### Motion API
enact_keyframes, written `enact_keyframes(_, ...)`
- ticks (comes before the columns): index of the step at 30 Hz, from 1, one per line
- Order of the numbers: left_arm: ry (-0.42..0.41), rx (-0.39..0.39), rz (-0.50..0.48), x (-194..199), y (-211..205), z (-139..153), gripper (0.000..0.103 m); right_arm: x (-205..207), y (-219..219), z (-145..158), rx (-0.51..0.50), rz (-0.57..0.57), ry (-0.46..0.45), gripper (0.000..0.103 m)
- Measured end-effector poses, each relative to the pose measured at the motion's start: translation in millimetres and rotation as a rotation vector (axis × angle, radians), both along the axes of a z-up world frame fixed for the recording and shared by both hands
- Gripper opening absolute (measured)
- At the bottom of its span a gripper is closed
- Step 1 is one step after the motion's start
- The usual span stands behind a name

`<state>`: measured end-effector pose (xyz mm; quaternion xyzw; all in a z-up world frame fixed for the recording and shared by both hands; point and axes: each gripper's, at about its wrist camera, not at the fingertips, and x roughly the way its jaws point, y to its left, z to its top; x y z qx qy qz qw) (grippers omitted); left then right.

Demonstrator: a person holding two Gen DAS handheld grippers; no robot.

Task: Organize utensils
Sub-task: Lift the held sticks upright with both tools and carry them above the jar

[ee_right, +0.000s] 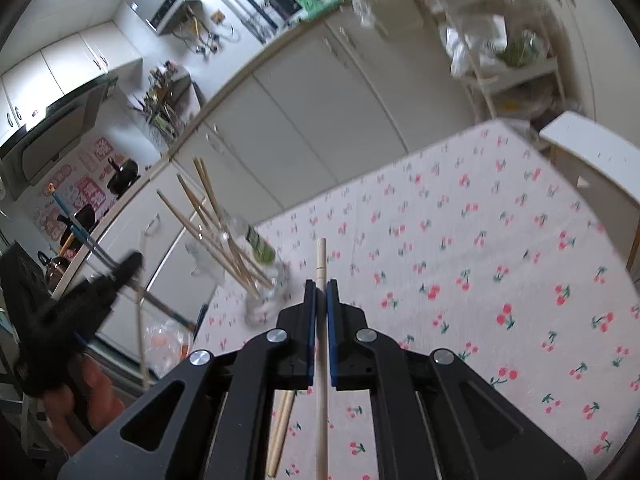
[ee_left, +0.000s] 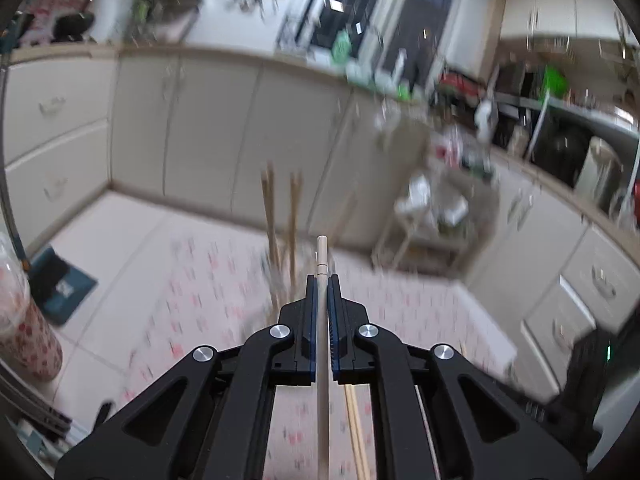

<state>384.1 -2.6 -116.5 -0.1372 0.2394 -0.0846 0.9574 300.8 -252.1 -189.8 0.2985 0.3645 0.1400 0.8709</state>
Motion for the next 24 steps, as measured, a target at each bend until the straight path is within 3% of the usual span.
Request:
enact_keyframes(4, -0.104, -0.058, 0.070, 7, 14, 30, 0.005, -3, 8, 13, -0.037, -0.003, -0.062, 0.006)
enact_keyframes(12, -0.213, -0.107, 0.174, 37, 29, 60, 0.005, -13, 7, 14, -0.074, -0.019, -0.112, 0.006)
enact_keyframes(24, -0.347, -0.066, 0.268, 89, 12, 58, 0.005, -11, 7, 7, -0.060, -0.021, -0.113, 0.006)
